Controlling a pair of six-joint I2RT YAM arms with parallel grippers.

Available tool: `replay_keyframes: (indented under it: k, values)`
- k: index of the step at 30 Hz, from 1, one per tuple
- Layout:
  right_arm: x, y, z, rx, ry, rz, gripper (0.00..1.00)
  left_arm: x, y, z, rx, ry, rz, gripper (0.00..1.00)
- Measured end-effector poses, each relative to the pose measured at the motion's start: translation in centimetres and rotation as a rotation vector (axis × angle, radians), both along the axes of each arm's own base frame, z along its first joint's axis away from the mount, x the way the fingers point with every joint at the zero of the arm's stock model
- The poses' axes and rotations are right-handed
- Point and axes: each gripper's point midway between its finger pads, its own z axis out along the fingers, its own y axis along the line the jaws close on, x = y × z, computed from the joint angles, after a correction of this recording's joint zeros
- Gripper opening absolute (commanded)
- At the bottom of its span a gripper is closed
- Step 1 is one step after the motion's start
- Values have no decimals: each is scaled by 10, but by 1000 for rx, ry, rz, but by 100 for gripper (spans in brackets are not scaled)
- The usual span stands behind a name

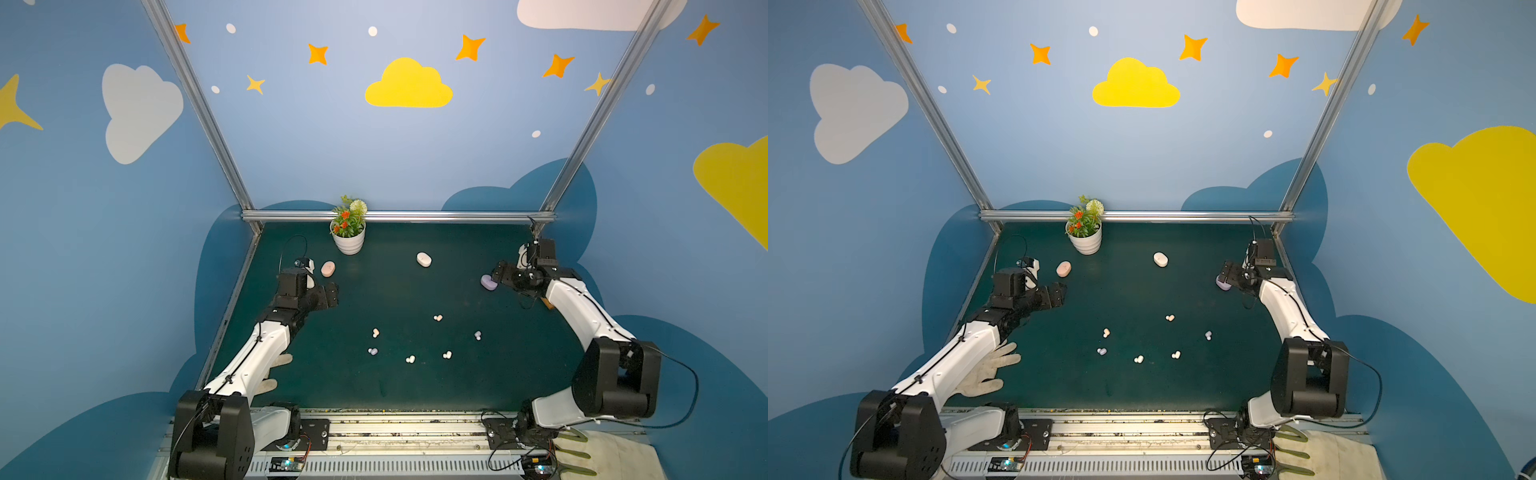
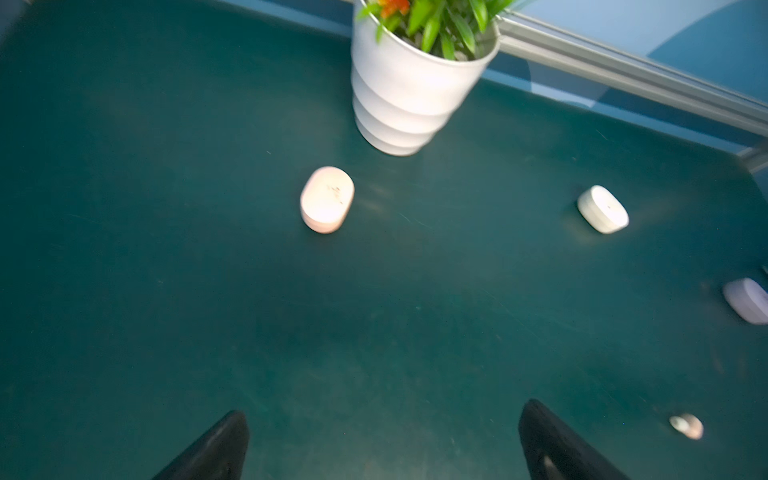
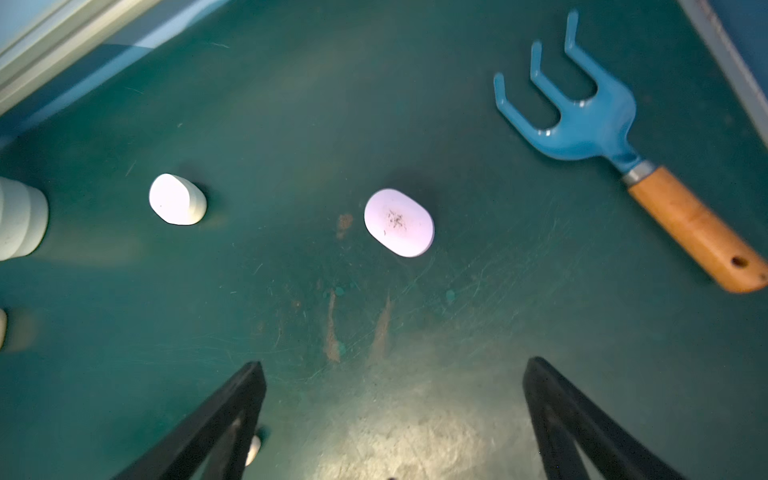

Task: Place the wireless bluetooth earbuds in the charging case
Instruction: 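Reach the right gripper down over the lavender charging case while the left arm moves forward, then close the right gripper on the lavender charging case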

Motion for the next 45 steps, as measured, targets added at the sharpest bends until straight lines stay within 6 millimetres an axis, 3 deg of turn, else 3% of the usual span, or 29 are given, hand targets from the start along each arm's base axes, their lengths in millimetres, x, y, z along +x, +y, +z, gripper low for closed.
replay_keyframes:
  k: [6,16,26,38,45]
  values:
    - [19,8,-6,96,124,-104,94,-6,-29,1,-42,5,-104,100]
    - [47,9,-56,157,327,-255,94,-9,-53,8,-100,-19,-212,100]
    - [64,8,-82,161,391,-320,87,-11,-58,7,-105,-23,-239,100]
    - [63,7,-117,157,473,-353,79,-11,-58,4,-95,-17,-240,100]
    - [62,7,-121,157,482,-359,73,-11,-57,3,-89,-18,-237,100]
